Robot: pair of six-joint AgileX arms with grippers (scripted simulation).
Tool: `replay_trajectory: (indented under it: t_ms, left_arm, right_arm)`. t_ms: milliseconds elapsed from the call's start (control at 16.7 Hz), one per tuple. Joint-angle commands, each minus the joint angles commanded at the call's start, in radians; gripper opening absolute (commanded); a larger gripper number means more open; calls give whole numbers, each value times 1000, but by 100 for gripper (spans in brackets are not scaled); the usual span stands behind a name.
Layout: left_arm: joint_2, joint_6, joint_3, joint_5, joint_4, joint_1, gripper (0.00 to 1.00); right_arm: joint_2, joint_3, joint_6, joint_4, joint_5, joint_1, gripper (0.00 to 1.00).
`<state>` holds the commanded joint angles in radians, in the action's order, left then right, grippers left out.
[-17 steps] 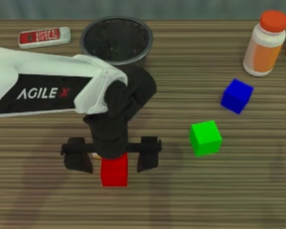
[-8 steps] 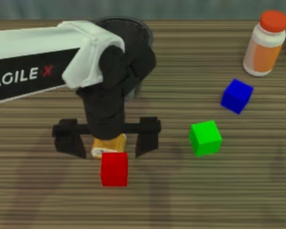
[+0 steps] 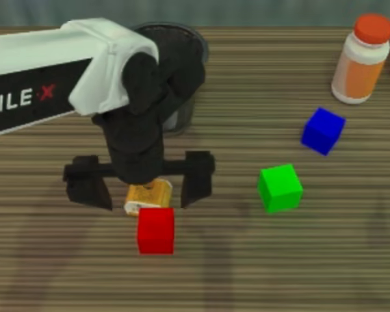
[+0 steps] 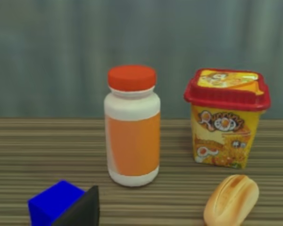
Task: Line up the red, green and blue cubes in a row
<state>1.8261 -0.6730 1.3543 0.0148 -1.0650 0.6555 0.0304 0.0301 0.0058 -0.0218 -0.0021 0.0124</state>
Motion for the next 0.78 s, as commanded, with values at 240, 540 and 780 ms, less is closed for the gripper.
replay_trajectory:
  t_ms: [240,540,780]
  left_arm:
    - [-179,18,-149,9,105,-86,100]
    - [-591,86,-460,16,317,-260,100]
    - [-988,205,-771,16,522,-410,100]
  right_arm:
    - [188,183,32,-122,-3,60,100]
    - [649,555,97,-373,0,173,100]
    - [1110,885,156,-611,1,276,100]
